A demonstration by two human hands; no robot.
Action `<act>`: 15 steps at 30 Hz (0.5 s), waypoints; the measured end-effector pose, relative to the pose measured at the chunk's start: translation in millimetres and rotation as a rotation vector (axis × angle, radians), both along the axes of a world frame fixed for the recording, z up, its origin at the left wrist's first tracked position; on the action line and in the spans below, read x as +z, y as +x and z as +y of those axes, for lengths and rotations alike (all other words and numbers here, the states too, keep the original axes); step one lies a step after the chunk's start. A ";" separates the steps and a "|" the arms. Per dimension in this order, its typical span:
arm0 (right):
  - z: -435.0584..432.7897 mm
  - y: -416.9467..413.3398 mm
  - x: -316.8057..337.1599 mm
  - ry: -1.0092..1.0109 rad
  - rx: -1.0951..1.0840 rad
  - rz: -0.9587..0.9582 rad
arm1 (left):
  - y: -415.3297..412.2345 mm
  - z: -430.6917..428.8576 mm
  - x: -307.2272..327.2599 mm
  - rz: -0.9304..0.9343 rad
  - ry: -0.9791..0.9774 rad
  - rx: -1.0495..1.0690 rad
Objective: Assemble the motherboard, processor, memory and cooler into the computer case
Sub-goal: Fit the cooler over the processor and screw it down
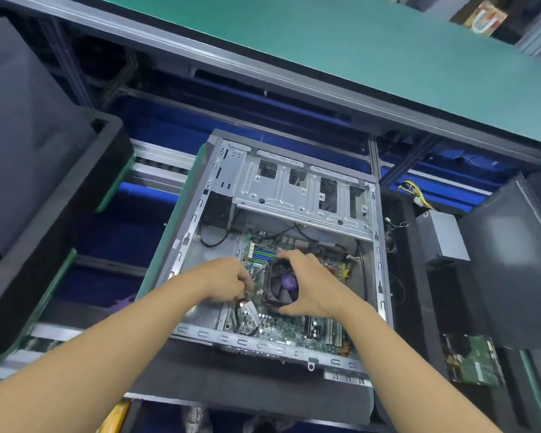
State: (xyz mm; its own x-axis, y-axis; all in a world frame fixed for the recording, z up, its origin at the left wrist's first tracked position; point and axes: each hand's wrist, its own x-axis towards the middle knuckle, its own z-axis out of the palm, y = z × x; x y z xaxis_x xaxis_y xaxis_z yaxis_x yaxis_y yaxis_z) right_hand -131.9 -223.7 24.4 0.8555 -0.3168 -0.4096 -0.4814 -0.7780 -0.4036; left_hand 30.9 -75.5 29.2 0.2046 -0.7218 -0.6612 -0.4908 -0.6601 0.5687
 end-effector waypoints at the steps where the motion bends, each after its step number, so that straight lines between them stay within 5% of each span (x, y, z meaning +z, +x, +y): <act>1: 0.9 1.3 -0.9 -0.044 0.040 -0.002 | 0.2 -0.2 -0.8 0.008 0.011 0.019; 15: 7.9 6.7 -11.1 -0.136 0.092 -0.030 | -5.9 3.7 -3.6 -0.135 0.268 -0.097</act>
